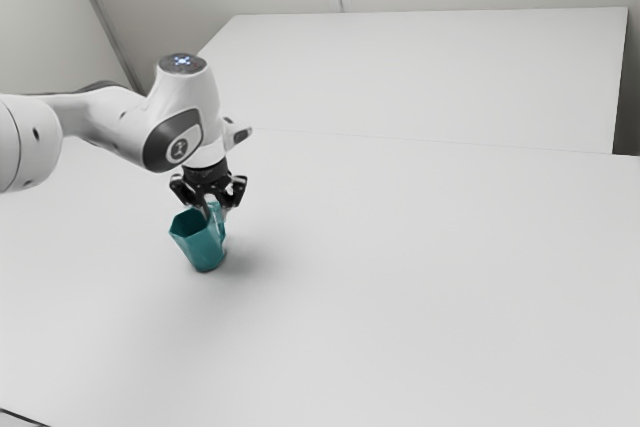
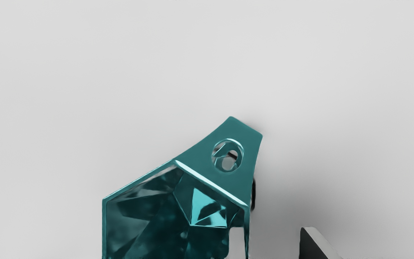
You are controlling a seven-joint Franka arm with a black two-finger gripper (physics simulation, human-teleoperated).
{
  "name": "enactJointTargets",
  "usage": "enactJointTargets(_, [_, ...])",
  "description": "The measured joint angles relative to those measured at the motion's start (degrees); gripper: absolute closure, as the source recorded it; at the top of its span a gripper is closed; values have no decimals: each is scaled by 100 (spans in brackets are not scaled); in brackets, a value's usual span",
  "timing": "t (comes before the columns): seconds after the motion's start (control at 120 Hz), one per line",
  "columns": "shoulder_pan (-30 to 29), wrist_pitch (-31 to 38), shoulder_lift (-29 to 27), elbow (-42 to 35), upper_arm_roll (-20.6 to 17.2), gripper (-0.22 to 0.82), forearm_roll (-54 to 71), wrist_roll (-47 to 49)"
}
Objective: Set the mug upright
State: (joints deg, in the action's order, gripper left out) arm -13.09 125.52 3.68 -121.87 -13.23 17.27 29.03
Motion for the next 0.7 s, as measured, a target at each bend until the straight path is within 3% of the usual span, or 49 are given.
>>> enactJointTargets(0.117, [141, -35, -115, 8, -39, 30, -5, 215])
enactJointTargets(0.258, [142, -188, -418, 18, -126, 16, -9, 422])
enactJointTargets(0.425, [136, -527, -767, 251, -197, 7, -83, 589])
enactJointTargets(0.7, [279, -1542, -839, 1640, -205, 2, -495, 68])
